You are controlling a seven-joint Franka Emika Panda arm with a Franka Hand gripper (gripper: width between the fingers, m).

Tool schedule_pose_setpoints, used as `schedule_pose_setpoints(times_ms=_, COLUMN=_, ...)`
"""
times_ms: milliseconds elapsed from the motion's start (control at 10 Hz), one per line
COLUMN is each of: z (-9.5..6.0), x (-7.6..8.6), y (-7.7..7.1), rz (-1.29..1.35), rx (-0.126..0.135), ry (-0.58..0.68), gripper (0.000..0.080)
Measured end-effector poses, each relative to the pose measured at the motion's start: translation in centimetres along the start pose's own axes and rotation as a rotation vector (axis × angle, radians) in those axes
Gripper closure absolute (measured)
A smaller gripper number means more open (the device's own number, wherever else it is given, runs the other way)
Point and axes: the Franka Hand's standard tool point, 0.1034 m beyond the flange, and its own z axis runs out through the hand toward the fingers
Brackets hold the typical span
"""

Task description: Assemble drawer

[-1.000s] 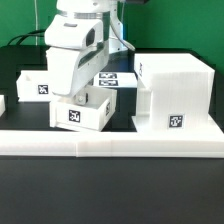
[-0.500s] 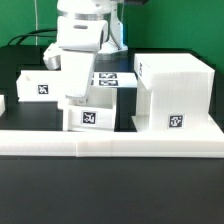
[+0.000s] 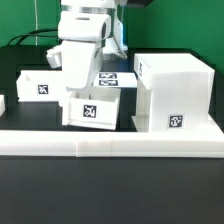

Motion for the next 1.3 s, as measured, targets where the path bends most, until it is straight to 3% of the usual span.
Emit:
schedule_pose_setpoints(times_ms=200, z=-0.1, x=1.3, y=0.6, rz=0.007, rx=0.022, ry=0.006, gripper=0.0757)
schedule_pose_setpoints(times_ms=400, z=0.1, x=0.8, y=0.2, rz=0.016, rx=0.032, ry=0.003, gripper=0.0757)
schedule_pose_setpoints(times_ms=500, z=0.2, x=0.8, y=0.0, rz=0.012, rx=0.061, ry=-0.001, gripper=0.0757)
schedule_pose_setpoints(times_ms=900, z=0.3, x=1.0, y=0.1, rz=-0.008, rx=0.063, ry=-0.006, gripper=0.0757)
schedule_pose_setpoints(times_ms=1100, z=0.5, x=1.8, y=0.8, rz=-0.096, rx=0.111, ry=-0.005, gripper=0.0757)
schedule_pose_setpoints(times_ms=1300, z=0.7, x=2.0, y=1.1, rz=-0.104, rx=0.121, ry=-0.009, gripper=0.0757)
